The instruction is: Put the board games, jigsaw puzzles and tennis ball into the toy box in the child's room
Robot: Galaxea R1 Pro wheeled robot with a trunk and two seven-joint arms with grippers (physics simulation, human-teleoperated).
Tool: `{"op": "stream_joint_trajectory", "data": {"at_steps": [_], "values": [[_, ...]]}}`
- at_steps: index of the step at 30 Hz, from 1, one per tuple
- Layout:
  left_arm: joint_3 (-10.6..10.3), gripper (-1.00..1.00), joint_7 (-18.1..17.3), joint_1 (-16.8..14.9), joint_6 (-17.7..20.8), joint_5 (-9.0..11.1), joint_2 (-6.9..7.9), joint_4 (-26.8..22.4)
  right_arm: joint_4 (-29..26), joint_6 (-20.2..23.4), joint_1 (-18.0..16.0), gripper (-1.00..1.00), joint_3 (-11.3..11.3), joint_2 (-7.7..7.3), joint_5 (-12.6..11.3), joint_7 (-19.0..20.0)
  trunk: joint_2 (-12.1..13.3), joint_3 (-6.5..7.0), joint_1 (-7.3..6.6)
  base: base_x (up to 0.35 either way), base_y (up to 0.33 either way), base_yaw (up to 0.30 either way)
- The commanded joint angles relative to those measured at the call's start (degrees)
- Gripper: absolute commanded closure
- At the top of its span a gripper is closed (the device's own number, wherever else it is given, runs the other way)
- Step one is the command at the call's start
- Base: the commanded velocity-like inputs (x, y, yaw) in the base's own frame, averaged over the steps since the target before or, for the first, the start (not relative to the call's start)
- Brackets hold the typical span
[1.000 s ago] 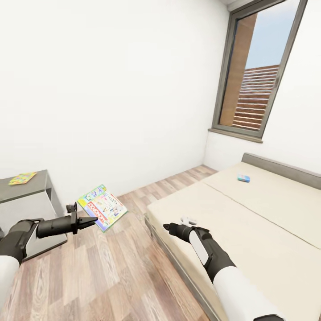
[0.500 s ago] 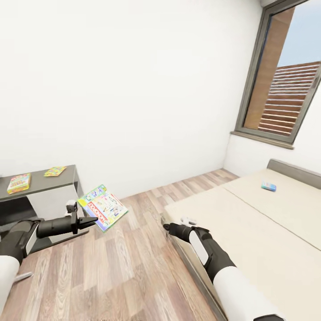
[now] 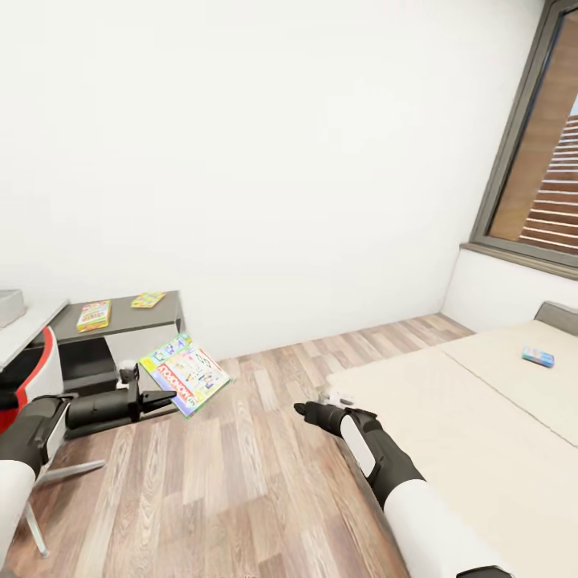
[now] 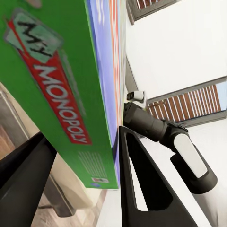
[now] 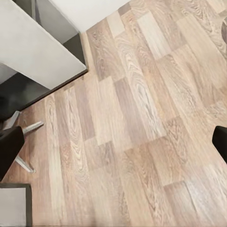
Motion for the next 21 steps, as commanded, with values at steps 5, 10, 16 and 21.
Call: {"op": "stream_joint_trajectory", "data": {"at_steps": [5, 10, 16, 21], "values": [[0.11, 1.0, -0.27, -0.06, 0.56, -0.14, 0.0, -0.01, -0.07, 0.25, -0.03, -1.0, -0.01, 0.0, 0.03, 0.08, 1.96, 0.82, -1.09, 0.0, 0.0, 0.292], [0.11, 1.0, -0.27, -0.02, 0.55, -0.08, 0.0, -0.01, -0.07, 0.25, -0.02, -1.0, -0.01, 0.0, 0.03, 0.08, 3.96, 1.72, -2.19, 0.0, 0.0, 0.292], [0.12, 1.0, -0.33, -0.02, 0.49, -0.01, 0.0, -0.01, -0.07, 0.25, -0.01, -1.0, -0.01, 0.0, 0.03, 0.08, 6.37, 2.8, -3.51, 0.0, 0.0, 0.292], [0.12, 1.0, -0.46, -0.03, 0.48, 0.01, 0.0, -0.01, -0.07, 0.25, -0.05, -1.0, -0.01, 0.0, 0.03, 0.08, 8.37, 3.69, -4.61, 0.0, 0.0, 0.292]]}}
